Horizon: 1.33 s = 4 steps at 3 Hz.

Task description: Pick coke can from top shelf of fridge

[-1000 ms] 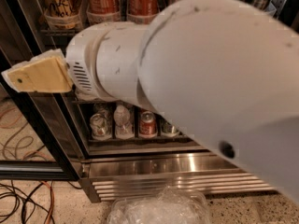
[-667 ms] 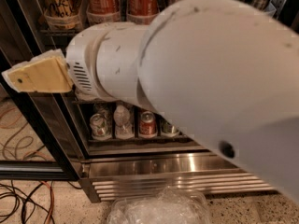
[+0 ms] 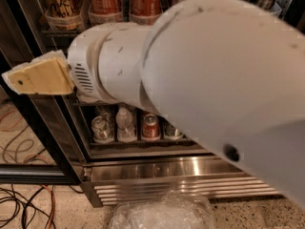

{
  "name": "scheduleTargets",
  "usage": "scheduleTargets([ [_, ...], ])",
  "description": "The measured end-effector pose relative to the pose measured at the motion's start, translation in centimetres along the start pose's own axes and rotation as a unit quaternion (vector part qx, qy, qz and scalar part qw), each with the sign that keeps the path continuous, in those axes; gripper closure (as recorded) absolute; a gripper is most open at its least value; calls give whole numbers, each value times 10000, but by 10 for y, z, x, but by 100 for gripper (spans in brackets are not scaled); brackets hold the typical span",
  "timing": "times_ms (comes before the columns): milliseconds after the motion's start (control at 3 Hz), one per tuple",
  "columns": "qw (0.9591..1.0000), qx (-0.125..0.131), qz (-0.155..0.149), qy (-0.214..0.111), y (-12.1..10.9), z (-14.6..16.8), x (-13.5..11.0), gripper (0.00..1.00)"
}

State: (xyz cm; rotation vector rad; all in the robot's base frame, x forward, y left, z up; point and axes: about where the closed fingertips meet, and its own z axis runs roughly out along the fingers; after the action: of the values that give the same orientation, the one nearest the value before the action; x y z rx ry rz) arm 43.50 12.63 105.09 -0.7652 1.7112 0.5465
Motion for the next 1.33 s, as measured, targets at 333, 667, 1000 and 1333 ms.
scheduleTargets([
  [333,9987,459,186,-110,-16,-2,6,0],
  [667,9957,779,371,-325,-31,-8,-1,0],
  [1000,9957,779,371,-325,-31,-8,-1,0],
  [1333,9957,779,371,-325,-31,-8,-1,0],
])
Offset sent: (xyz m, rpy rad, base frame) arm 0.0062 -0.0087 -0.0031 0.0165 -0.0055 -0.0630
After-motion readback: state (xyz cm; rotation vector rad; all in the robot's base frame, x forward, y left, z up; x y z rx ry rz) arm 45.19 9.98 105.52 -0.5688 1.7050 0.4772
